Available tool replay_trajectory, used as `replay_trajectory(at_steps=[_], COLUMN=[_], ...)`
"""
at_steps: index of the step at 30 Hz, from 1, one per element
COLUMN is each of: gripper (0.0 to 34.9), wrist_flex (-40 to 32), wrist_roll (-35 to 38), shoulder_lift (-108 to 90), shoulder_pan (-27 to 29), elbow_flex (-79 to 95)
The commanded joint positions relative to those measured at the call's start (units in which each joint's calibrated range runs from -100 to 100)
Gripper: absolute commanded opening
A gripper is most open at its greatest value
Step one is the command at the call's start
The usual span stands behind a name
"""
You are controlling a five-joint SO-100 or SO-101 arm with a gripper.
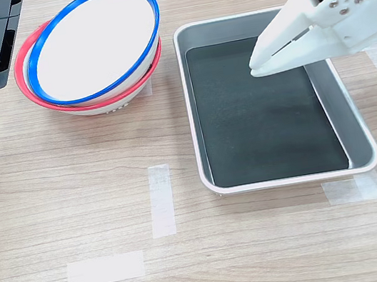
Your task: Lift the stacked dish and set it down on the table.
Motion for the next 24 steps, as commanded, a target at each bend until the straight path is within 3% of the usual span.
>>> replay_trajectory(at_steps=[1,7,8,9,15,18,24], gripper=[0.3,0.3,2.0,6.7,18.6,22.3,22.4], wrist_flex=[0.11,-1.79,-1.37,-1.37,0.11,2.67,2.42], wrist_roll=[-0.29,-1.12,0.59,1.95,6.89,9.18,11.14], shoulder_lift=[-0.34,7.85,14.16,21.24,50.32,62.35,80.94], shoulder_pan=[0.27,3.00,4.70,6.58,11.19,12.13,12.51], elbow_flex=[0.00,-6.28,-12.38,-18.84,-45.15,-56.17,-70.00])
